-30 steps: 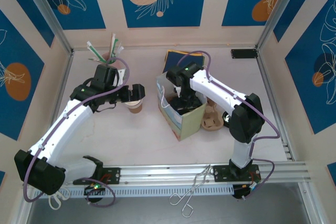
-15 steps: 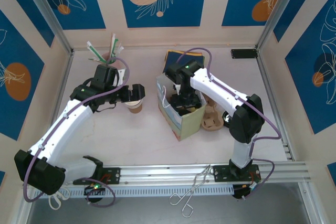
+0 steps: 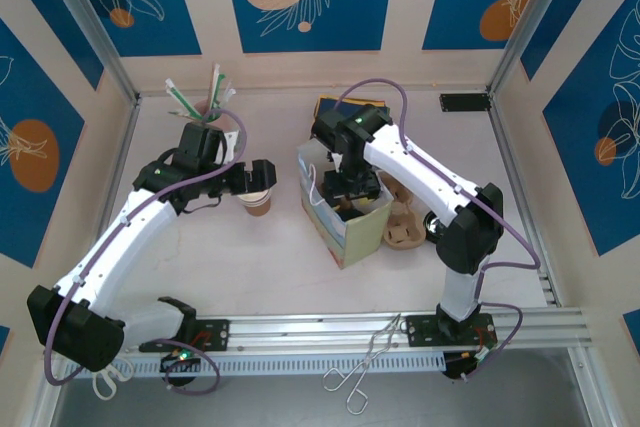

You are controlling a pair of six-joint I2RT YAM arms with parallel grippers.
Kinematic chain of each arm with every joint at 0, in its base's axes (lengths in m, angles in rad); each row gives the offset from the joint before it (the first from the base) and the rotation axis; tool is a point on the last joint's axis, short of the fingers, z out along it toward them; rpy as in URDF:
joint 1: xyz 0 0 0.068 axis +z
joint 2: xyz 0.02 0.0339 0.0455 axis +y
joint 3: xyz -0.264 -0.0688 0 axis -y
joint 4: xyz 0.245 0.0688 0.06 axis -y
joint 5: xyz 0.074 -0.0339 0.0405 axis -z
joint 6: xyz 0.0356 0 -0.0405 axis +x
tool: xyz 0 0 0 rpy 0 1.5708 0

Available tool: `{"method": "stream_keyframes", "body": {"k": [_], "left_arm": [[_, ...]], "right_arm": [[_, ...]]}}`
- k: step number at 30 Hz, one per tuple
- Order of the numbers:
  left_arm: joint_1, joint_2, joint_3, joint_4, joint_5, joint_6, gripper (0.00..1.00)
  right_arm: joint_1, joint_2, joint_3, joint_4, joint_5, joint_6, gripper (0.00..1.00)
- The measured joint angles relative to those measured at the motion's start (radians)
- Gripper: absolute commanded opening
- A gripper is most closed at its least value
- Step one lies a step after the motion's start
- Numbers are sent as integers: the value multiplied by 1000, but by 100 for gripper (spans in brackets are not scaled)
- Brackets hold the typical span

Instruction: Pack the takeout coffee

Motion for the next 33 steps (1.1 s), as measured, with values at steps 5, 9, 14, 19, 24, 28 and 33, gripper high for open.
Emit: {"method": "stream_keyframes", "body": {"k": [5, 9, 14, 19, 24, 28, 33], "left_arm": [[0, 18, 21, 3, 0, 0, 100], [0, 44, 41, 2, -8, 0, 100], [0, 88, 93, -1, -28, 0, 100], [3, 143, 169, -5, -63, 1, 100], [17, 210, 262, -21, -105, 8, 100], [39, 266, 336, -43, -152, 30, 100], [93, 338, 431, -64, -223, 65, 100]], "right_arm": [[5, -10, 61, -26, 13, 7, 62], [7, -11, 120, -53, 29, 14, 62], [10, -14, 217, -81, 57, 14, 64], [13, -39, 282, -86, 88, 10, 66], [13, -87, 328, -61, 117, -16, 74], [10, -145, 325, 8, 126, -51, 90], [-16, -235, 264, 148, 120, -86, 99]]}}
